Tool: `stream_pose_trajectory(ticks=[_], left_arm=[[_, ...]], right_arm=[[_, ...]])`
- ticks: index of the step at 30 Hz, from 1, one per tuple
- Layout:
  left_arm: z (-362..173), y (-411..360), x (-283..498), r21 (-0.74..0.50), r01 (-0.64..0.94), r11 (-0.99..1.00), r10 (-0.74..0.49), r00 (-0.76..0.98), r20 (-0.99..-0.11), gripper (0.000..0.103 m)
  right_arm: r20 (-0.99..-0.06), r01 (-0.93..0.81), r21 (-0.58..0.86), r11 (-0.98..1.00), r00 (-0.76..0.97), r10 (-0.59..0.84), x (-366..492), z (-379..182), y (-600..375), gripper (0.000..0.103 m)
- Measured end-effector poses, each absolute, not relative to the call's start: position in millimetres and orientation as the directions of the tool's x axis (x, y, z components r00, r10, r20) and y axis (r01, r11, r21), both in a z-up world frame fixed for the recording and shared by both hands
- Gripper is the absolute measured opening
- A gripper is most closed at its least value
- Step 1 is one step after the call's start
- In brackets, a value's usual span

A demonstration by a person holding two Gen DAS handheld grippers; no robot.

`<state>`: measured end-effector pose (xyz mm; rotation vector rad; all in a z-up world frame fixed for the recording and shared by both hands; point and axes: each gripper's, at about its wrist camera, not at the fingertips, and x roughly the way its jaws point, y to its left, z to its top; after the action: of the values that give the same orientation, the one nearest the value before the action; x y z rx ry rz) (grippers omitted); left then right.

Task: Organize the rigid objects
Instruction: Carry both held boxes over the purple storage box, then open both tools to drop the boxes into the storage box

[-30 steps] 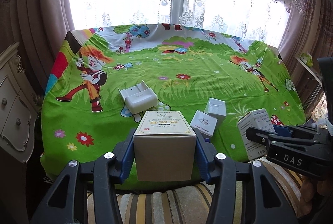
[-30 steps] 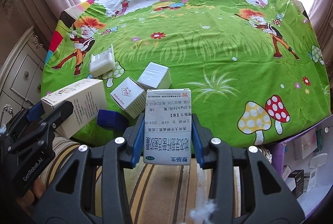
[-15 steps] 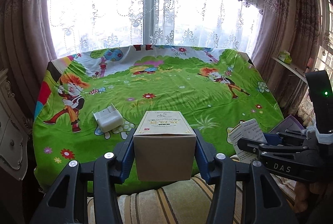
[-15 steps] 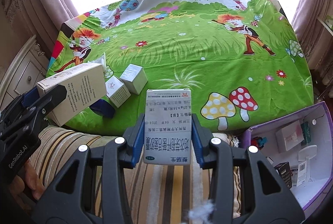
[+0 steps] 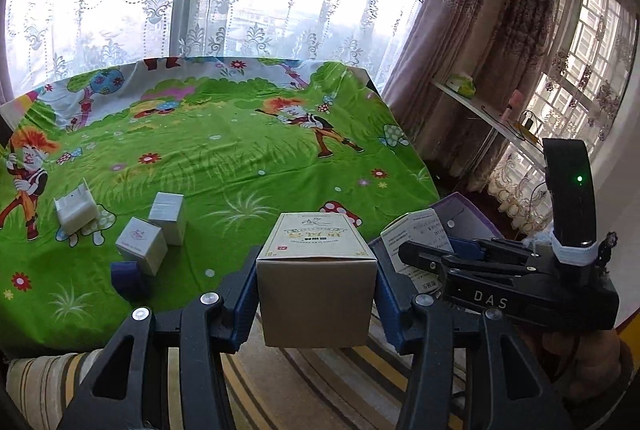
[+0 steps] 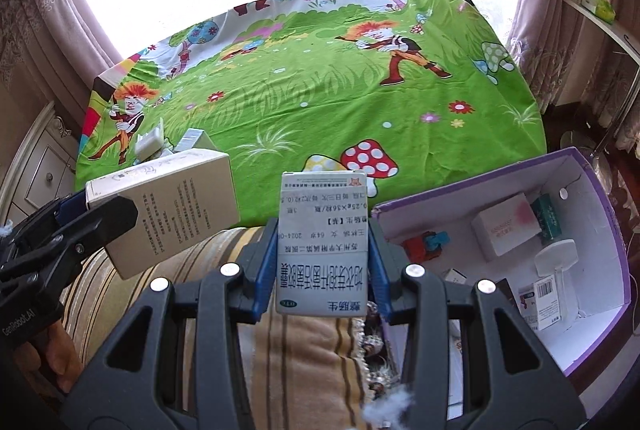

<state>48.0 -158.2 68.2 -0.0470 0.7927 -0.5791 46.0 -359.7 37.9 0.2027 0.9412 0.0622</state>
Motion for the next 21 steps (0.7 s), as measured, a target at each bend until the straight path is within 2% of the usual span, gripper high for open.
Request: stream_pose_trajectory(ticks=[15, 18, 20, 21], left_arm=[[54, -246, 27, -0.373, 0.607, 0.701, -0.649, 0.328, -0.686, 0.052], [53, -254, 26, -0.39, 0.615, 0.685, -0.663, 0.306, -0.683, 0.056], [54, -258, 23, -0.376, 0.628, 0.681, -0.661, 0.306, -0.685, 0.068], [56, -258, 22, -0.366, 0.634, 0.681, -0.658, 0.311, -0.686, 0.07]], right_arm=[[-0.807, 0.272, 0.204, 0.94, 0.591, 0.005, 7, 29, -476, 0.046], [-0.805, 0.304, 0.197, 0.932, 0.592, -0.023, 2, 31, -488, 0.047], [-0.803, 0.319, 0.193, 0.928, 0.594, -0.037, 0, 33, -494, 0.062], [-0.8, 0.322, 0.192, 0.927, 0.598, -0.042, -1, 35, -496, 0.067]])
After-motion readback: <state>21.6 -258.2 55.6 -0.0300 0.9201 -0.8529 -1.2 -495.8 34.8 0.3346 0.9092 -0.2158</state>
